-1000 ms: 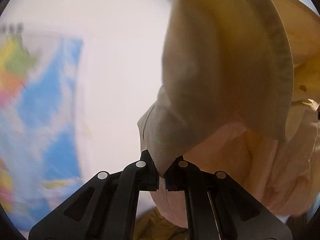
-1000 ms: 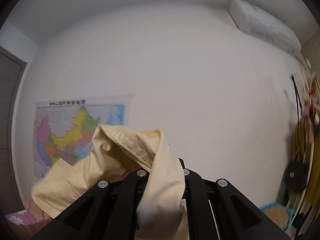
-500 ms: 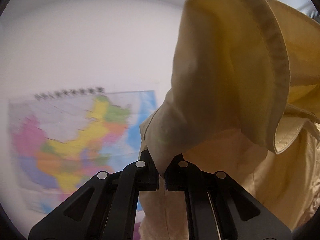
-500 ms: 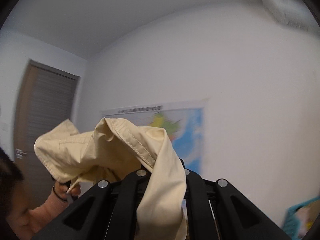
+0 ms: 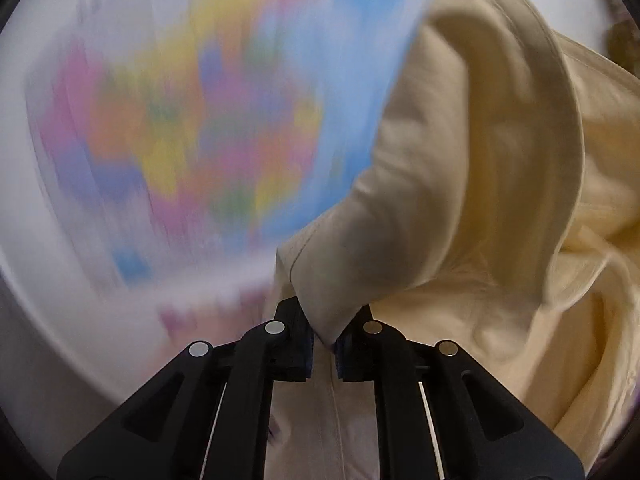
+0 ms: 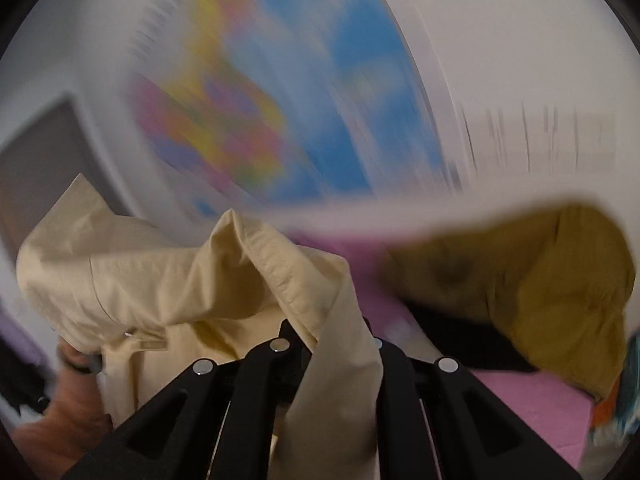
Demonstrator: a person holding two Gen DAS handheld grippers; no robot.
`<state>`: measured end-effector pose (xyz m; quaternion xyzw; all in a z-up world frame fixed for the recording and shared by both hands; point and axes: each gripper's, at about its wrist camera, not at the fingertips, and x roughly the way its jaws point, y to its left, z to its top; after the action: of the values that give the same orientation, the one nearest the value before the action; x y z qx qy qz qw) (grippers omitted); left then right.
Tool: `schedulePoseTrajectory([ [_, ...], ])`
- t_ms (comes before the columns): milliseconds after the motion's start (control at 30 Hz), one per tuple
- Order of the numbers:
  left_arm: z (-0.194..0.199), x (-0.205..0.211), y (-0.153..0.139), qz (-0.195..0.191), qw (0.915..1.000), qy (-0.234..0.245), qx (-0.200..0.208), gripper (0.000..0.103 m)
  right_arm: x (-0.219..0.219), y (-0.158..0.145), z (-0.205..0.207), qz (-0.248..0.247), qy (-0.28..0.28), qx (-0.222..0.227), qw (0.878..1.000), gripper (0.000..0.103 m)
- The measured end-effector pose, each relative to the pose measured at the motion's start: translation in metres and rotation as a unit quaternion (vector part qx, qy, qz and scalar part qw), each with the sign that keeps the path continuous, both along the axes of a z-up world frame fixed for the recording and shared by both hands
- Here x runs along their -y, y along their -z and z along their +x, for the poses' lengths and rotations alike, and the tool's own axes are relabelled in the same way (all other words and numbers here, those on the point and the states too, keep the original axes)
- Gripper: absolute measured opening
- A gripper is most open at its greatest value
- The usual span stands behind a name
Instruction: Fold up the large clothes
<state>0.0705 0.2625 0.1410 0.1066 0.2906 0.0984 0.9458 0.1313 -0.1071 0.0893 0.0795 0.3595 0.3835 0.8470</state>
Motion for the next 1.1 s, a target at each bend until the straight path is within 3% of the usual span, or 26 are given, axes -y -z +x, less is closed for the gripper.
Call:
schedulePoseTrajectory([
  [33, 0.023, -0.011, 0.027, -0.009, 0.9995, -0.011, -0.029, 0.008, -0.014, 0.032, 0.025, -0.030, 0.013, -0.030, 0.999, 0.006],
  [133, 0.074, -0.046, 0.092, -0.071, 0.9915, -0.029, -0.105, 0.006, -0.030, 0.096, 0.077, -0.042, 0.043, -0.105, 0.993, 0.006],
  [167, 0.086, -0.056, 0.103, -0.085, 0.9886, -0.032, -0.120, 0.006, -0.035, 0.104, 0.084, -0.045, 0.045, -0.112, 0.992, 0.006],
  [233, 0.086, -0.060, 0.102, -0.073, 0.9894, -0.033, -0.121, 0.008, -0.048, 0.114, 0.093, -0.078, 0.045, -0.105, 0.990, 0.006],
  [333, 0.083, -0.052, 0.117, -0.074, 0.9878, -0.044, -0.130, 0.026, -0.056, 0.118, 0.104, -0.106, 0.051, -0.106, 0.987, 0.012],
  [367, 0.089, -0.053, 0.123, -0.080, 0.9865, -0.047, -0.135, 0.037, -0.052, 0.125, 0.116, -0.111, 0.060, -0.126, 0.984, 0.021],
  [400, 0.070, -0.052, 0.120, -0.082, 0.9852, -0.051, -0.142, 0.056, -0.050, 0.131, 0.119, -0.119, 0.067, -0.142, 0.981, 0.034],
  [433, 0.068, -0.054, 0.118, -0.078, 0.9854, -0.060, -0.139, 0.061, -0.049, 0.134, 0.122, -0.137, 0.077, -0.145, 0.977, 0.043],
  [467, 0.057, -0.054, 0.113, -0.077, 0.9869, -0.058, -0.129, 0.065, -0.045, 0.129, 0.119, -0.149, 0.092, -0.131, 0.976, 0.060],
  [500, 0.052, -0.050, 0.113, -0.080, 0.9878, -0.052, -0.124, 0.071, -0.038, 0.121, 0.112, -0.146, 0.100, -0.115, 0.977, 0.069],
  [533, 0.055, -0.051, 0.128, -0.087, 0.9887, -0.041, -0.115, 0.073, -0.032, 0.111, 0.104, -0.128, 0.097, -0.106, 0.981, 0.071],
  [600, 0.035, -0.042, 0.119, -0.099, 0.9897, -0.001, -0.103, 0.080, -0.022, 0.092, 0.082, -0.104, 0.089, -0.087, 0.987, 0.075],
  [733, -0.002, 0.011, 0.103, -0.092, 0.9856, 0.106, -0.093, 0.090, -0.026, 0.050, 0.000, -0.068, -0.004, -0.030, 0.997, 0.090],
  [833, -0.009, 0.068, 0.112, -0.088, 0.9698, 0.189, -0.127, 0.092, -0.051, 0.053, -0.056, -0.076, -0.082, -0.024, 0.993, 0.093],
  [933, 0.015, 0.104, 0.137, -0.093, 0.9548, 0.221, -0.176, 0.092, -0.070, 0.082, -0.087, -0.085, -0.124, -0.067, 0.986, 0.093],
  [967, 0.026, 0.110, 0.146, -0.091, 0.9524, 0.223, -0.187, 0.087, -0.079, 0.095, -0.093, -0.081, -0.141, -0.093, 0.982, 0.090],
  [1000, 0.043, 0.119, 0.155, -0.100, 0.9486, 0.220, -0.205, 0.081, -0.087, 0.105, -0.099, -0.074, -0.152, -0.112, 0.979, 0.081],
  [1033, 0.059, 0.123, 0.162, -0.110, 0.9459, 0.214, -0.218, 0.078, -0.088, 0.114, -0.105, -0.072, -0.159, -0.126, 0.977, 0.070],
  [1067, 0.075, 0.126, 0.171, -0.121, 0.9429, 0.207, -0.231, 0.071, -0.092, 0.118, -0.110, -0.075, -0.162, -0.132, 0.975, 0.030],
  [1100, 0.094, 0.131, 0.178, -0.134, 0.9400, 0.198, -0.243, 0.064, -0.093, 0.121, -0.109, -0.075, -0.159, -0.132, 0.976, 0.009],
])
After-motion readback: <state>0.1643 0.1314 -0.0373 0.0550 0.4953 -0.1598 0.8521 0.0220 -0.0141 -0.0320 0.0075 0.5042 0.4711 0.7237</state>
